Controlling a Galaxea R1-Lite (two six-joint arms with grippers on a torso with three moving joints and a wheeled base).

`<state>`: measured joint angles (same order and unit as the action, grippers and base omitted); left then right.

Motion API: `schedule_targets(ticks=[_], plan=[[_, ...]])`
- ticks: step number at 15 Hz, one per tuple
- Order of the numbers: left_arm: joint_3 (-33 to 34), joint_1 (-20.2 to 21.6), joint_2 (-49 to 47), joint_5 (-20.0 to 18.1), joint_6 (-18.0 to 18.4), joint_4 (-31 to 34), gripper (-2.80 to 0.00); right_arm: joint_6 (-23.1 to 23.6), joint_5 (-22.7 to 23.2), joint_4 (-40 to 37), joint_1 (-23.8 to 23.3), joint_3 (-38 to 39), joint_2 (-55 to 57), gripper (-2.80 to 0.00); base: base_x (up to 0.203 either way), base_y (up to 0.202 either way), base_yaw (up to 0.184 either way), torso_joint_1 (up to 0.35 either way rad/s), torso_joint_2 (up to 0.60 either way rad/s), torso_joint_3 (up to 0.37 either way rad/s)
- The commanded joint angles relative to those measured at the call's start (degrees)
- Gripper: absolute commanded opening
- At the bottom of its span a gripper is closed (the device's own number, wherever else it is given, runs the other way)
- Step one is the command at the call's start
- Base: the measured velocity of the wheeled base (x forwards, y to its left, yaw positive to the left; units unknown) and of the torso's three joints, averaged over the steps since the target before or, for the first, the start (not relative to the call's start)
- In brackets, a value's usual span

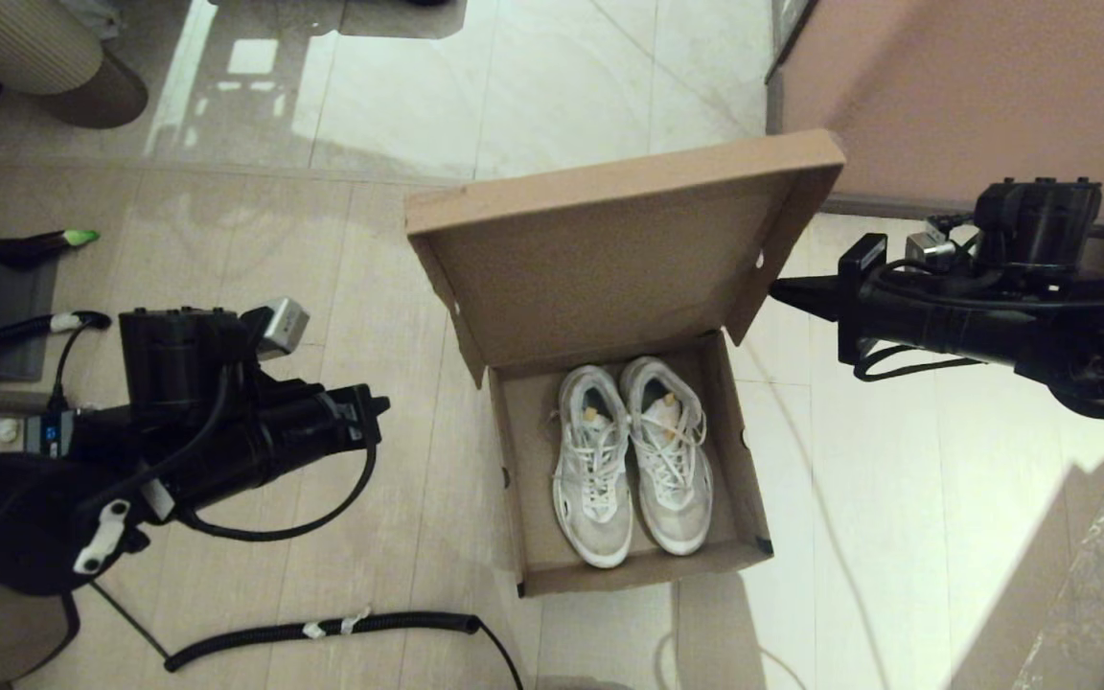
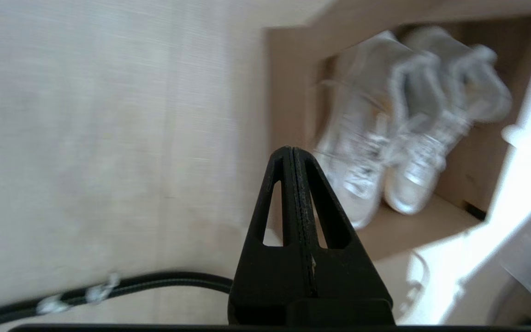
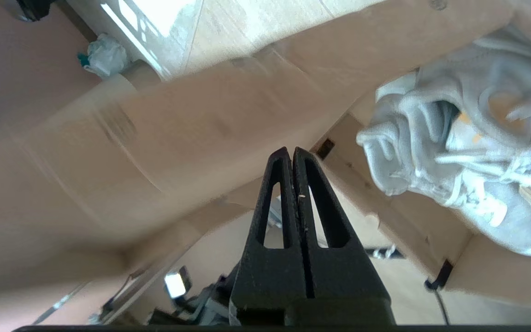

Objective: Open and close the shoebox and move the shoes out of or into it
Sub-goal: Open the shoe box, then put the shoes out of the shoe box

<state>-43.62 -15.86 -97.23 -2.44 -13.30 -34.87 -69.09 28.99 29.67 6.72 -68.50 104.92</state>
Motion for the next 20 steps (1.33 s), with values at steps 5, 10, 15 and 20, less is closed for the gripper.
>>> schedule_targets(ticks=[5,10,15,20], plan=[[8.4,8.1,10.1,2.8,6.1,-0.2,-2.8,26.8,-8.2,-12.1,7.6,1.2,-3.4,-2.8,0.0,0.0,0.0,0.0,0.0,0.0],[19.4,20.7,20.7,2.8,7.5,-0.7,-2.8,47.2,-26.7,-27.4,16.8,-1.1,2.7,-2.8,0.0,0.0,0.0,0.0,0.0,0.0],[28.1,22.9,30.8,0.8,9.3,-0.3,-2.8,51.9,-30.0,-28.7,19.2,-10.2,16.4,-0.82,0.0,0.0,0.0,0.0,0.0,0.0],[29.9,22.8,36.4,0.6,13.0,4.7,-2.8,51.6,-35.4,-26.2,20.5,-25.3,28.4,0.0,0.0,0.0,0.0,0.0,0.0,0.0]])
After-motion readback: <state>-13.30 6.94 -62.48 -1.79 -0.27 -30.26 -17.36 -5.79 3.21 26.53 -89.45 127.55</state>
